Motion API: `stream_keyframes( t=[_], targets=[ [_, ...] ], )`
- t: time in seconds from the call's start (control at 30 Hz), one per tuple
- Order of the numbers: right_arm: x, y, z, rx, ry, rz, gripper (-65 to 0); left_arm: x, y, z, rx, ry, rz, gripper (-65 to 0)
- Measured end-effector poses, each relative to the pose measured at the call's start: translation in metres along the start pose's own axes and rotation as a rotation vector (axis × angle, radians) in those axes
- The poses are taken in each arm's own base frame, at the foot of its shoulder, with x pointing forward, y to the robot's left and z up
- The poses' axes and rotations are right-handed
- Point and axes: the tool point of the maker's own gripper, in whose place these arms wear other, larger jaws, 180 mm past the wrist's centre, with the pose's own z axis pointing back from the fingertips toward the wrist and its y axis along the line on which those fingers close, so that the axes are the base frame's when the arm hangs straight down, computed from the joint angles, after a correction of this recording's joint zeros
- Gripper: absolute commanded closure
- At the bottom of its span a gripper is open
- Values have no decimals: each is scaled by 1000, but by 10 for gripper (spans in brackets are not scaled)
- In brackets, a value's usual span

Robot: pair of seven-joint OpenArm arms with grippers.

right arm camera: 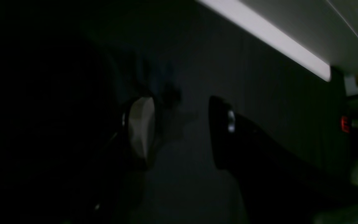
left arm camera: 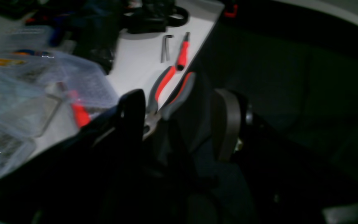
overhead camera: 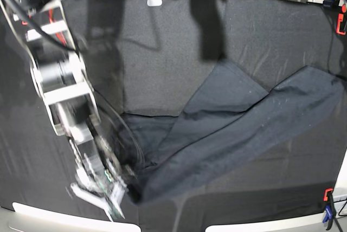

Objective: Layout the t-shirt on the table in an organized manner, then fold the t-shirt properly
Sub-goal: 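Pull the held shirt edge with the right gripper away from the left gripper, then release the shirt and raise both grippers clear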

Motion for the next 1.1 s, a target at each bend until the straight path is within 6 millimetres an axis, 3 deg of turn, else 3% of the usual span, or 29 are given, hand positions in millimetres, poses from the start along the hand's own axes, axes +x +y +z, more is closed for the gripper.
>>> stream_keyframes(
  t=[0.23,0.37,0.47,0.57,0.67,0.9,1.0,1.1],
  targets=[
    [-74,-17,14,-38,49,63,-279,-19,-3,-7,-18,69,21,-305],
    [-95,-20,33,-46,47,95,-279,-19,-40,0,-230,63,76,-305],
    [-110,-7,50,-21,33,127,-279,-26,-64,11,-356,69,98,-305],
    [-123,4,68,1,28,154,-279,-33,-75,23,-407,79,102,-305],
    [-137,17,87,26,22,175,-279,-30,-86,37,-447,62,78,-305],
    [-159,68,136,147,-23,192,-279,-16,-119,77,-563,38,-42,-305],
    [-168,80,151,178,-25,193,-279,-29,-151,94,-661,80,-70,-305],
    [-184,88,160,199,2,204,-279,-58,-187,107,-762,168,-159,-305]
  ],
)
